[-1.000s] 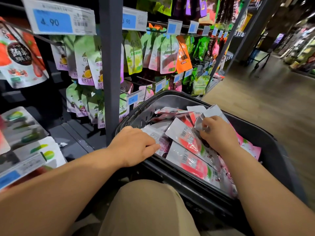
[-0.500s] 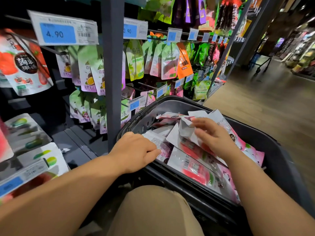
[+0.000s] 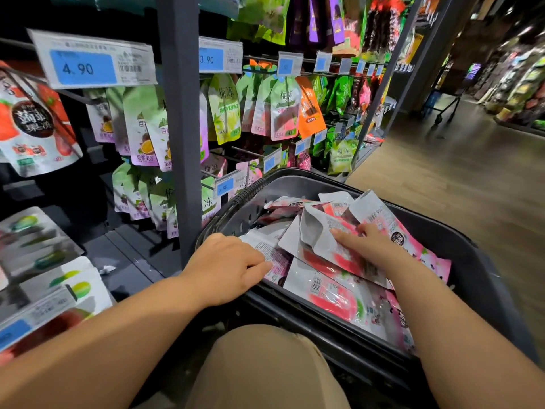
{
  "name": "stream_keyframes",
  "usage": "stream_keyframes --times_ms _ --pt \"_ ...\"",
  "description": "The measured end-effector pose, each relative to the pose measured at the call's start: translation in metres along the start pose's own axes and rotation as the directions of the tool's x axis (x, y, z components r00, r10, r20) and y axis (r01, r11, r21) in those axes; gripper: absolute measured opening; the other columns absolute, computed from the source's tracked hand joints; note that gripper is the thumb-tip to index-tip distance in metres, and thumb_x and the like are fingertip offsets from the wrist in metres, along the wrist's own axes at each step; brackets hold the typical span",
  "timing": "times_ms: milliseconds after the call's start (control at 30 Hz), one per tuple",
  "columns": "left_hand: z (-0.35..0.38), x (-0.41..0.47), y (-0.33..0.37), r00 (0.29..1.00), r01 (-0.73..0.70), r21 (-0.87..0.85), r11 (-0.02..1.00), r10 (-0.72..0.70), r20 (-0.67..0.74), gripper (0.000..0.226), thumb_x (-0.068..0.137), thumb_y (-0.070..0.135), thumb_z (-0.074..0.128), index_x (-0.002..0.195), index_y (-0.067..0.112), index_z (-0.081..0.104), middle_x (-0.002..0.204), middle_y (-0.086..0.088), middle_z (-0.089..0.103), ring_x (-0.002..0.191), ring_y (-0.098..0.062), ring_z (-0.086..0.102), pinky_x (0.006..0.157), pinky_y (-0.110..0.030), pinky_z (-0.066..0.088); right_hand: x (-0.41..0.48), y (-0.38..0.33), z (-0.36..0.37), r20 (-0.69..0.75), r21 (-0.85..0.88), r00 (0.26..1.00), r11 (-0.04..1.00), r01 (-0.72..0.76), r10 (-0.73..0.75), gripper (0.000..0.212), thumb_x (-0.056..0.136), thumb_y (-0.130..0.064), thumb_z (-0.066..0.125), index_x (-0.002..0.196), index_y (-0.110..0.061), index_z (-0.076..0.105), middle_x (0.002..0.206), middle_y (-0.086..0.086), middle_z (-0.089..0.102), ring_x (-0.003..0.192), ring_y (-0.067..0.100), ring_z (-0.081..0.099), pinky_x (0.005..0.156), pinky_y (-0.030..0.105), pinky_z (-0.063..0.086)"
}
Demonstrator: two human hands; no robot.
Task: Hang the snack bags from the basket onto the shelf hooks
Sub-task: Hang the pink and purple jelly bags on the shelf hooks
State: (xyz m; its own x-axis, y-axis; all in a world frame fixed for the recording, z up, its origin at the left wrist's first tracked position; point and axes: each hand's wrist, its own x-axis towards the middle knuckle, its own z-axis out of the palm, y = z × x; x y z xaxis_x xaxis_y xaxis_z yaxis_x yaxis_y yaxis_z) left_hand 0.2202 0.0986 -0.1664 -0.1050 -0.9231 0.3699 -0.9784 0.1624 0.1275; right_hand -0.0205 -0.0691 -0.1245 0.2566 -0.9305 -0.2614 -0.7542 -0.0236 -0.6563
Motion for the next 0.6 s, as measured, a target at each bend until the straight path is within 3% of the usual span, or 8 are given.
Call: stream_keyframes --times_ms 133,300,433,500,600 --pt "0.0002 -0.0017 0.0001 1.0 0.006 -0.022 1.0 -0.006 0.0 0.066 0.081 0.064 0.004 0.069 0.012 0.044 0.067 -0.006 0.052 0.07 -0.02 0.049 0.07 -0.034 0.023 -0.0025 0.0009 -0.0004 -0.01 0.022 1.0 0.999 0.029 -0.029 0.103 0.07 -0.071 0.07 0.15 -0.021 0.031 0.154 0.007 0.038 0.135 0.031 0.043 0.103 0.041 0.038" --pt "-0.002 -0.0002 0.0022 0.999 0.026 -0.008 1.0 -0.026 0.022 0.063 0.08 0.065 0.003 0.065 0.015 0.038 0.065 -0.004 0.047 0.067 -0.018 0.043 0.069 -0.034 0.019 -0.0014 0.0017 0.0012 -0.084 0.165 0.995 0.984 0.068 -0.055 0.107 0.065 -0.05 0.087 0.15 -0.017 0.031 0.152 0.008 0.04 0.133 0.03 0.044 0.099 0.039 0.039" --pt "-0.0027 -0.0004 0.0033 0.999 0.035 0.009 0.999 -0.036 0.035 0.058 0.08 0.064 0.002 0.062 0.018 0.033 0.062 -0.002 0.043 0.065 -0.016 0.039 0.068 -0.035 0.019 -0.0029 -0.002 0.001 -0.115 0.302 0.993 0.951 0.065 -0.032 0.106 0.06 -0.038 0.093 0.146 -0.02 0.034 0.143 0.011 0.045 0.115 0.028 0.052 0.092 0.039 0.047" --pt "-0.0029 -0.0005 0.0032 0.999 0.035 0.008 0.999 -0.036 0.026 0.06 0.08 0.064 0.003 0.064 0.018 0.038 0.063 0.0 0.045 0.067 -0.016 0.041 0.068 -0.035 0.018 -0.0073 -0.0022 -0.0001 -0.139 0.337 0.99 0.939 0.063 -0.017 0.102 0.057 -0.039 0.094 0.141 -0.026 0.039 0.14 0.013 0.049 0.113 0.031 0.058 0.096 0.048 0.05" --pt "-0.0029 -0.0009 0.0037 0.999 0.037 0.03 0.999 -0.037 0.026 0.061 0.079 0.064 0.001 0.066 0.018 0.038 0.065 0.001 0.045 0.07 -0.015 0.042 0.069 -0.034 0.018 -0.0103 0.0007 -0.0048 -0.159 0.377 0.987 0.922 0.085 -0.026 0.087 0.049 -0.044 0.094 0.125 -0.035 0.052 0.127 0.016 0.061 0.096 0.032 0.068 0.089 0.051 0.056"
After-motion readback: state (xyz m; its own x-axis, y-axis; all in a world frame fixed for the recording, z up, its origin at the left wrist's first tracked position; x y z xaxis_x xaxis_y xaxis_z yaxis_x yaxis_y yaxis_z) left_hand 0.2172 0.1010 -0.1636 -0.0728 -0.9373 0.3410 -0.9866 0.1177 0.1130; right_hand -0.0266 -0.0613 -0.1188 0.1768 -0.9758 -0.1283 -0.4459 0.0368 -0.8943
